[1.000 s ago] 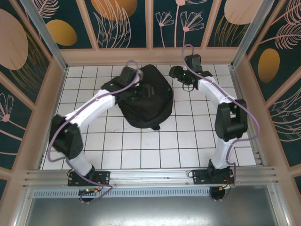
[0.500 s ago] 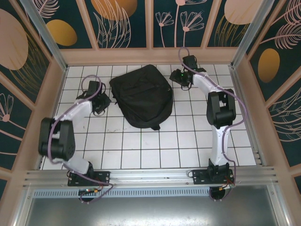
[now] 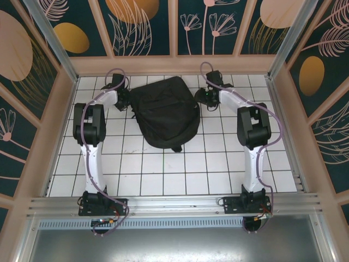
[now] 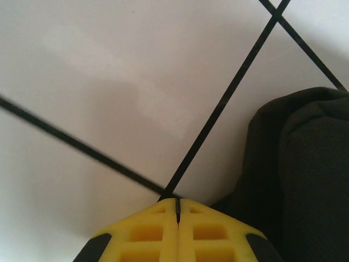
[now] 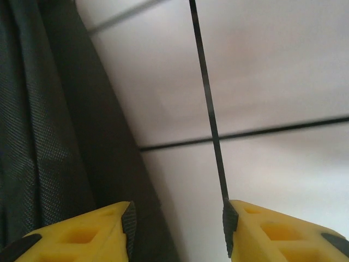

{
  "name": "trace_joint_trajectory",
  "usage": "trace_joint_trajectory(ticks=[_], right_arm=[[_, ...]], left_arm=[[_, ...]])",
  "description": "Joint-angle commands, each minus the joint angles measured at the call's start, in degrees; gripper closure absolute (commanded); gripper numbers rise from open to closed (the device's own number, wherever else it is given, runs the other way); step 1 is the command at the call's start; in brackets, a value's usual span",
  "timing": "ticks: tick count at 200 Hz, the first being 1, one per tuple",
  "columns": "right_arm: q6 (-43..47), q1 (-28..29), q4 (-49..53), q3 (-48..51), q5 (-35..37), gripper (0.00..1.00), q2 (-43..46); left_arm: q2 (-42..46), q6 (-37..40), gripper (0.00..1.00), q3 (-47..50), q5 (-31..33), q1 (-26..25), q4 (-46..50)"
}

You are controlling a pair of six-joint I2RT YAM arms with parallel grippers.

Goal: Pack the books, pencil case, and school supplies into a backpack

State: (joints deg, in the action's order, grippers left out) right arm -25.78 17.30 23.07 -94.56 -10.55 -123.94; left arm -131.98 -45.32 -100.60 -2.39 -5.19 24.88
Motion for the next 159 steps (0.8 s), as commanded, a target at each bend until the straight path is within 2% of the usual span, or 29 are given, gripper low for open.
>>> trace_joint_trajectory(ticks=[1, 30, 65, 77, 99, 107, 140, 148, 159], right_arm=[[0.56, 2.25, -0.26, 5.52, -0.65, 0.51, 3.36], [-0.24, 6.02, -3.47, 13.79, -0.52, 0.51, 9.19], [-3.82, 11.96, -11.38, 26.57, -3.62, 0.51, 19.54], [-4.47, 14.60, -13.51, 29.94, -4.53, 0.50, 22.94], [-4.45, 18.52, -16.85, 35.35, -7.10, 0.48, 28.76], [-4.37, 18.93, -16.56, 36.85, -6.70, 0.48, 30.62], [-1.07, 18.62, -10.19, 38.18, -1.81, 0.49, 38.30], [-0.29, 18.56, -8.45, 37.72, -0.84, 0.50, 39.69], [0.31, 18.23, -6.75, 37.20, -0.23, 0.50, 41.30]], left_arm=[[-4.73, 2.26, 1.00, -6.98, -5.03, -0.53, 2.88], [-10.95, 5.90, 1.00, -19.80, -6.97, -3.56, 7.01], [-18.53, 11.22, 0.99, -36.10, -11.15, -8.35, 11.85], [-18.56, 12.82, 0.97, -36.70, -12.39, -9.37, 11.02], [-16.02, 16.20, 0.86, -36.11, -12.16, -10.01, 10.92], [-14.62, 17.06, 0.83, -35.90, -9.92, -10.01, 11.69], [-3.05, 18.09, 0.72, -29.19, 7.97, -9.91, 11.93], [0.51, 17.99, 0.71, -26.94, 10.52, -9.93, 11.28], [5.25, 17.88, 0.63, -23.99, 12.05, -9.94, 10.59]])
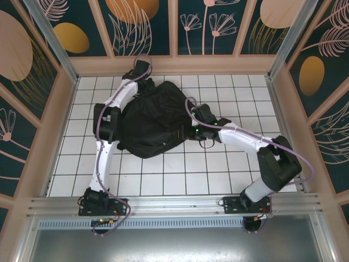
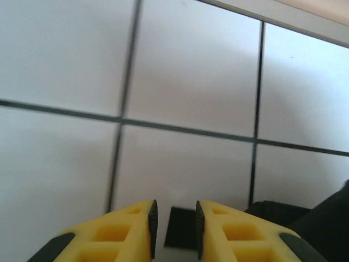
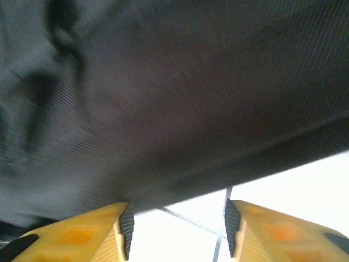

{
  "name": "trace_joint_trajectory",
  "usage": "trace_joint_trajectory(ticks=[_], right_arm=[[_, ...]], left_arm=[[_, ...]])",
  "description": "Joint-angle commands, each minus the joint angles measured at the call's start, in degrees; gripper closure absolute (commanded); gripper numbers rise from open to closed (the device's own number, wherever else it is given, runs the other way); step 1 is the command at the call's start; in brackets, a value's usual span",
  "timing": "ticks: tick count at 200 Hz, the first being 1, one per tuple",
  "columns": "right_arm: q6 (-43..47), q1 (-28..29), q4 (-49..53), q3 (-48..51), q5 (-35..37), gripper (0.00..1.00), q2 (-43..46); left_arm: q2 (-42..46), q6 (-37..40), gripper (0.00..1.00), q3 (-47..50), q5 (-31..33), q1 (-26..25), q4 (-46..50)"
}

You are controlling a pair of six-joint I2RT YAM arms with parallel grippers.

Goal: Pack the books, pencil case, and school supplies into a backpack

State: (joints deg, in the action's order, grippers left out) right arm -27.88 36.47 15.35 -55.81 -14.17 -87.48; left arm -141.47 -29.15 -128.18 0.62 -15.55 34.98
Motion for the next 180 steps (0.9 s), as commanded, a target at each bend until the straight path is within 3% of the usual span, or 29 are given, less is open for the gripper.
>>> trace_joint_trajectory(ticks=[1, 40, 75, 100, 115, 142, 180], right_arm=[[2.40, -0.95, 1.11, -1.61, 3.47, 0.50, 4.94], [2.10, -4.70, 2.63, -1.83, 3.61, 0.53, 7.99], [-0.01, -11.25, 2.10, -0.13, -0.05, 0.56, 9.01], [-0.95, -14.44, 1.08, 1.52, -3.42, 0.56, 10.50], [-1.04, -14.50, 1.00, 2.08, -4.20, 0.56, 11.39], [-1.70, -14.15, 1.26, 3.86, -4.70, 0.56, 13.47], [-1.74, -14.01, 2.84, 6.28, -4.11, 0.56, 17.17]], left_arm=[[15.22, 1.71, 0.62, 3.75, 9.04, 0.38, 0.42], [34.11, 4.45, 0.45, 22.48, -0.51, -1.90, -5.61], [45.49, 9.25, 0.37, 37.53, -6.85, -11.93, -6.59], [45.46, 10.77, 0.39, 41.53, -6.36, -21.50, -2.42], [44.32, 10.94, 0.44, 42.90, -1.78, -25.85, -0.25], [41.28, 11.01, 0.51, 44.41, 1.56, -28.83, 2.83], [39.27, 11.45, 0.52, 46.77, 5.27, -32.08, 4.64]])
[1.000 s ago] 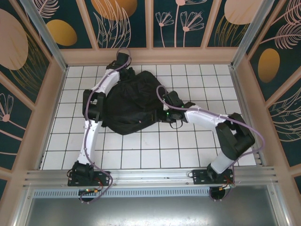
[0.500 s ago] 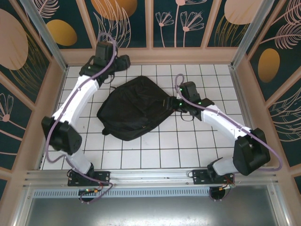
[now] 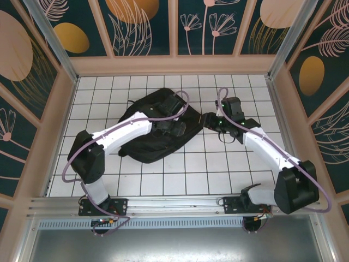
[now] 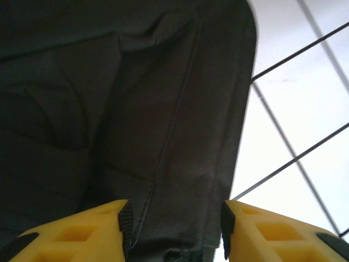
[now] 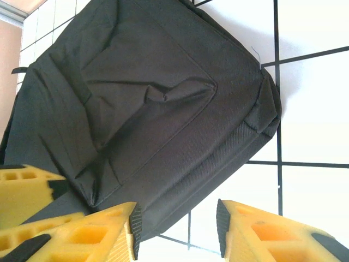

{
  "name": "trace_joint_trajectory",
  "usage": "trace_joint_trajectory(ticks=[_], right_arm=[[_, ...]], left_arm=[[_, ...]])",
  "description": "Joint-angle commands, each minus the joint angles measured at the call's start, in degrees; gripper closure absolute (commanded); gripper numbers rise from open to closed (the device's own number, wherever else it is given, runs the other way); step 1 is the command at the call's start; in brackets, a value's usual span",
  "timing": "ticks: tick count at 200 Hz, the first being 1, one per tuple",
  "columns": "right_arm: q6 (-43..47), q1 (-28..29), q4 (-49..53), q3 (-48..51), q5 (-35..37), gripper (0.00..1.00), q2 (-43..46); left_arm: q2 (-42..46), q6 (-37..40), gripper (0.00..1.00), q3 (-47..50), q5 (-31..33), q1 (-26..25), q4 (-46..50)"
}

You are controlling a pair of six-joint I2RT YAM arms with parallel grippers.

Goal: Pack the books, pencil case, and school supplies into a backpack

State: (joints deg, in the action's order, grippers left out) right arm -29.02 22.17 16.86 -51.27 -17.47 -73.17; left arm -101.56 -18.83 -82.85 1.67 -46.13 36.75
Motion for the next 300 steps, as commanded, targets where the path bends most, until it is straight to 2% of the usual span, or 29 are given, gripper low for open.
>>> trace_joint_trajectory(ticks=[1, 35, 125, 203, 224, 264, 300], right_arm=[[-0.60, 0.30, 1.33, 1.80, -0.81, 0.56, 2.90], [-0.87, 0.24, 1.64, 3.59, -0.81, 0.56, 4.91], [-1.13, 0.28, 0.02, 5.83, -1.16, 0.56, 4.16], [-1.13, 0.24, -0.09, 6.31, -1.16, 0.56, 3.99], [-1.22, 0.27, -0.25, 6.32, -1.16, 0.56, 3.96], [-1.05, 0.24, -0.04, 6.57, -0.31, 0.56, 3.91], [-1.17, 0.31, -1.23, 7.14, -0.54, 0.56, 3.39]], left_arm=[[-0.65, 1.06, 0.52, 1.54, 4.35, -1.55, 2.92], [0.20, 0.94, 0.56, 3.48, 5.36, -1.71, 3.03], [1.10, 0.46, 0.54, 3.92, 5.49, -4.02, 5.78], [1.91, 0.45, 0.57, 6.97, 6.59, -4.41, 5.78], [1.57, 0.33, 0.63, 7.35, 5.68, -4.38, 5.02], [1.89, 0.26, 0.99, 7.11, 3.62, -4.33, 4.56], [3.03, -0.15, 1.00, 5.39, 3.80, -4.36, 4.72]])
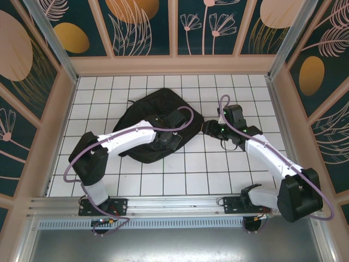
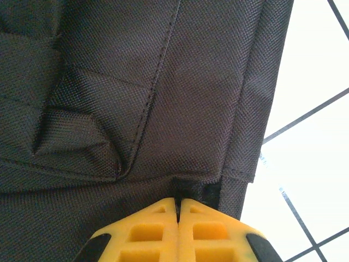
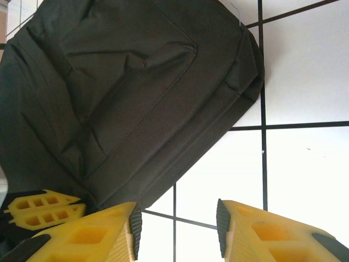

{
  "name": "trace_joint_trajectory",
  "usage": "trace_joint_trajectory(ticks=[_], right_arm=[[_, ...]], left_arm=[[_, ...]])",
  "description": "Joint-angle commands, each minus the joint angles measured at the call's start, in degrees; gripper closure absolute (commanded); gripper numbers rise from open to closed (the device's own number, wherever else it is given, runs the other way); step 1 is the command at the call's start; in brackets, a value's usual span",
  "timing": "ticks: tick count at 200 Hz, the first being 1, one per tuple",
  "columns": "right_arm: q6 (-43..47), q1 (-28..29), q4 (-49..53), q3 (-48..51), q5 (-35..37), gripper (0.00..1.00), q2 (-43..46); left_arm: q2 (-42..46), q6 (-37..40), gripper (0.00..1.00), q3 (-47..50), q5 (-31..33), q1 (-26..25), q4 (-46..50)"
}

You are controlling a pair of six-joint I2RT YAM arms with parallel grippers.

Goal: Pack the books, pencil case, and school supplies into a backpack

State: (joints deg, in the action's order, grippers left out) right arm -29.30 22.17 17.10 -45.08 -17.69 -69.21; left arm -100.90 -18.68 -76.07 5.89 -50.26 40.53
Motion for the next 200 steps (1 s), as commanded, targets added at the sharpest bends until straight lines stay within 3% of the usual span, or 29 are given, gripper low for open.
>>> trace_joint_trajectory(ticks=[1, 41, 71, 101, 140, 173, 200], right_arm=[[-0.91, 0.32, -1.51, 0.96, -0.32, 0.56, -0.62], [-2.90, 4.56, -2.60, -1.31, 1.86, 0.56, -3.19], [-11.37, 7.08, -5.87, -2.90, -0.76, 0.56, -6.85], [-21.98, 8.47, -12.25, -0.76, -7.40, 0.40, -10.26], [-36.77, 11.74, -21.56, 1.81, -12.64, 0.35, -14.81], [-43.67, 14.28, -26.11, 0.74, -13.40, 0.46, -18.61], [-44.39, 15.29, -25.24, -0.04, -11.73, 0.70, -19.52]], left_arm=[[2.38, -0.31, 1.00, -1.41, -0.34, -0.21, 0.90], [8.18, -2.36, 1.00, -2.86, 1.53, -0.27, -0.04], [10.20, -3.66, 1.00, -1.60, 0.90, -0.26, -1.05], [12.37, -4.70, 1.00, 0.77, 1.23, -0.23, -2.38], [13.84, -5.79, 1.00, 3.23, 0.31, -0.27, -4.47], [15.10, -7.31, 1.00, 5.27, 0.61, -0.26, -6.47], [16.75, -8.69, 1.00, 7.19, 0.96, -0.19, -7.57]])
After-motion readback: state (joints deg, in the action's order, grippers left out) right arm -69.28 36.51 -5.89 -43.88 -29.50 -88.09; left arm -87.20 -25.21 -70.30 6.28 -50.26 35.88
